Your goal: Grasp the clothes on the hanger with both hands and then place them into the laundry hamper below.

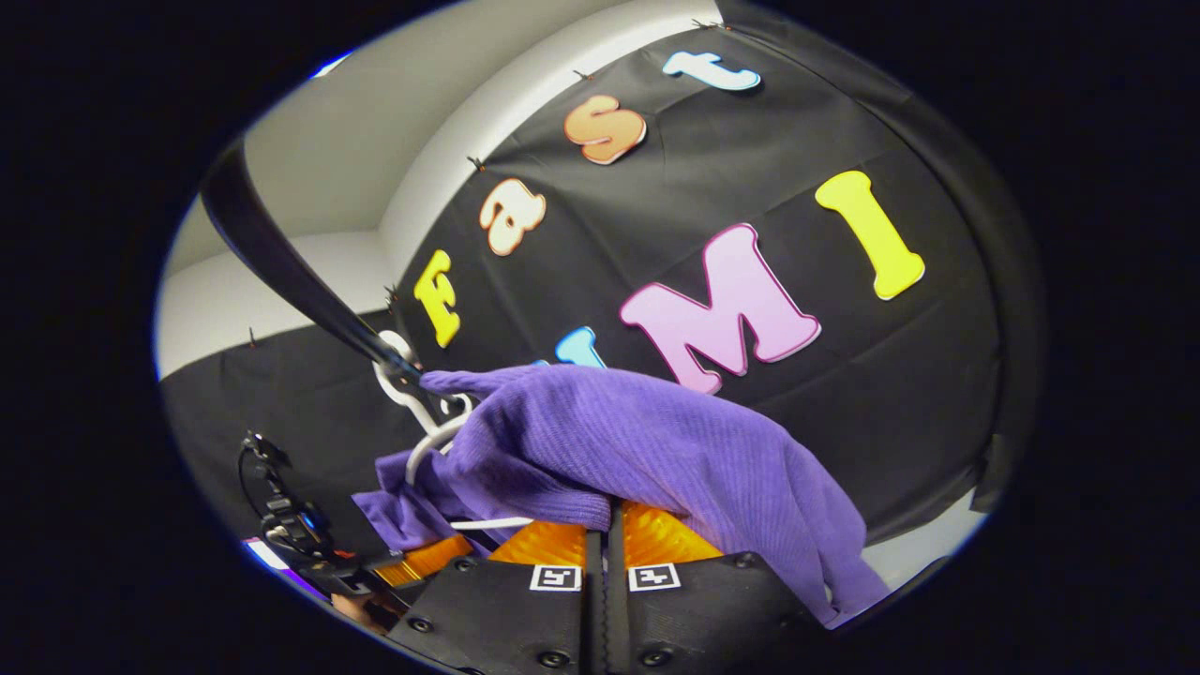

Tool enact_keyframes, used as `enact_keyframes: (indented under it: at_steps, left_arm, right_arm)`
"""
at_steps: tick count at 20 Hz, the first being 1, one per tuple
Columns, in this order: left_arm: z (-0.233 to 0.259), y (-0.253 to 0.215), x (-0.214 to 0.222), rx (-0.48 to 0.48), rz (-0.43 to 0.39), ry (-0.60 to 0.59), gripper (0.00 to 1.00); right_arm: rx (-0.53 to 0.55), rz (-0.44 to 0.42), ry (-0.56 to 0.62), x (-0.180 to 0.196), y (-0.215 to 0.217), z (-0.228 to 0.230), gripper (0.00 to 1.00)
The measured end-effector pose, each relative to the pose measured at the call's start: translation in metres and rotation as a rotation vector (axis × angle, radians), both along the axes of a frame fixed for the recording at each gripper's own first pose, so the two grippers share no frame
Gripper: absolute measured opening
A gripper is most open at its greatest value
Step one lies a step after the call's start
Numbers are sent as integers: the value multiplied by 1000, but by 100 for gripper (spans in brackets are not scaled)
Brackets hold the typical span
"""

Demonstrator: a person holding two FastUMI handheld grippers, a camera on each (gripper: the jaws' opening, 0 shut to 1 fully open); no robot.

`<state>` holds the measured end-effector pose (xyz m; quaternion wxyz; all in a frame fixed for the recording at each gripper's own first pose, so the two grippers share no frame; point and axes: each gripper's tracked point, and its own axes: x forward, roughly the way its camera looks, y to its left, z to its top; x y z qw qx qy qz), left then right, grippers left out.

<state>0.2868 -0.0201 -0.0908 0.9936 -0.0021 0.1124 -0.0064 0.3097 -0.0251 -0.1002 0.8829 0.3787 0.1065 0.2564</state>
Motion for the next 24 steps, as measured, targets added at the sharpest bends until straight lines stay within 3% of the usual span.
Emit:
enact_keyframes:
  at_steps: [2, 4, 9, 12, 15, 17, 19, 24]
  left_arm:
    - [15, 4, -1, -14, -8, -23, 5]
    - [33, 8, -1, -27, -3, -50, 5]
    - [67, 29, 12, -13, 23, -93, 6]
    - [61, 49, 21, 1, 39, -59, 7]
    - [39, 63, 27, -22, 51, -8, 7]
    - [17, 65, 28, -36, 59, 22, 6]
    - [-9, 74, 25, -55, 91, 64, 7]
    - [-84, 84, -10, -107, 126, 183, 5]
  right_arm:
    - [51, 5, -28, 5, -3, 18, 4]
    - [29, 2, -69, 13, -13, 31, 4]
    - [-7, -120, -124, 53, -60, 47, 3]
    - [-158, -203, -90, 73, -94, 9, 3]
    - [-216, -280, 55, 82, -125, -54, 4]
    - [-268, -250, 118, 77, -110, -92, 8]
    - [-300, -181, 133, 61, -81, -113, 4]
    - [-255, -63, 125, 8, -25, -129, 4]
